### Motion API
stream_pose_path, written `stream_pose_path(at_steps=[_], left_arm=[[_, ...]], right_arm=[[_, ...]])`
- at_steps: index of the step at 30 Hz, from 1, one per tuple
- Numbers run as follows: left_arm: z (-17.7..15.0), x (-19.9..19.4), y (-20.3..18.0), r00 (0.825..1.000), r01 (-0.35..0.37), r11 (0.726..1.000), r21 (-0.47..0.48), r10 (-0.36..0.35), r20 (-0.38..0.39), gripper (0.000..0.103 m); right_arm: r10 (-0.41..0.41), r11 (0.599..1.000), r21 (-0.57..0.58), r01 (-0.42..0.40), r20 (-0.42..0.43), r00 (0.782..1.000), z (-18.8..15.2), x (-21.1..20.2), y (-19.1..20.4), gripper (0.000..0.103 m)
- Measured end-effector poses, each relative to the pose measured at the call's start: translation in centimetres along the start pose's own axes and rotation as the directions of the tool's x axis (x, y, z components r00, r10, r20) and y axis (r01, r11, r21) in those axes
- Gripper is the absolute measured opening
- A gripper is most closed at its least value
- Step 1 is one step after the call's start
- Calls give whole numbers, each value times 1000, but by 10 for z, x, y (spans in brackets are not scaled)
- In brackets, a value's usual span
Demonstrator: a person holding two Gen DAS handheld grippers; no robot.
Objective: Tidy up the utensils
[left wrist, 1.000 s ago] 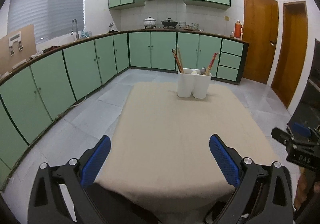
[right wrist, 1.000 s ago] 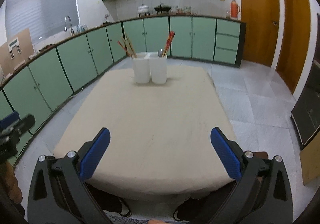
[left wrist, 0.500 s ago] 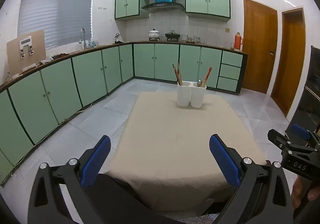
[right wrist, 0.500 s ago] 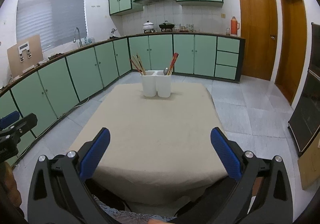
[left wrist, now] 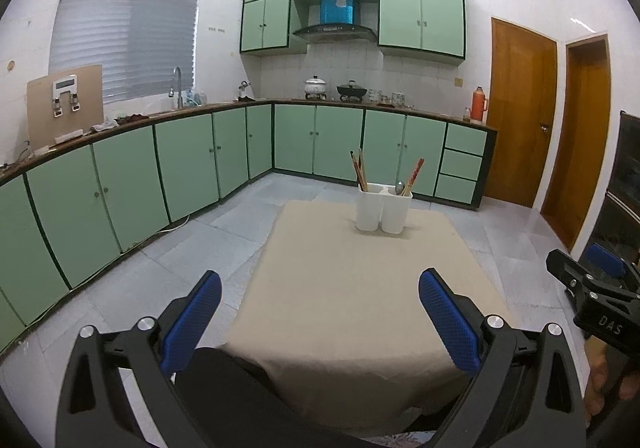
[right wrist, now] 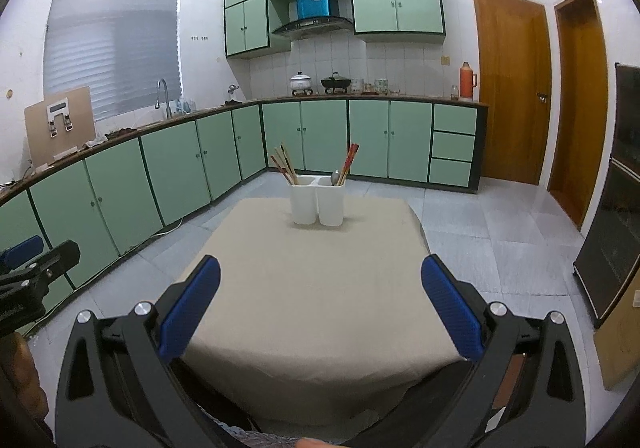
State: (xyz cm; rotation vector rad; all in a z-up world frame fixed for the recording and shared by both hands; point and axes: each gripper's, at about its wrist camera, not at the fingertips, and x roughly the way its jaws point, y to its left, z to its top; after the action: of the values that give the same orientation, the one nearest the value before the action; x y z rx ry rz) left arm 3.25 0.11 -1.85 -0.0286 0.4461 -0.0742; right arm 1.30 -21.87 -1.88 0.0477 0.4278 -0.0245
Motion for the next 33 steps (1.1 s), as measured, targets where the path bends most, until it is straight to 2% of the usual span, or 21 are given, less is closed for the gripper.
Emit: stream_pose_path(at_steps=[14, 33], left_arm=[[-2, -18, 6, 999, -13, 1000, -9, 13, 43, 97], [-2, -27, 5, 997, -30, 1000, 4, 30, 71, 97]], right_arm=[[7, 1000, -16, -7, 29, 1000, 0, -17, 3, 97], [-5, 1000, -6, 5, 34, 999, -3, -17, -4, 97]])
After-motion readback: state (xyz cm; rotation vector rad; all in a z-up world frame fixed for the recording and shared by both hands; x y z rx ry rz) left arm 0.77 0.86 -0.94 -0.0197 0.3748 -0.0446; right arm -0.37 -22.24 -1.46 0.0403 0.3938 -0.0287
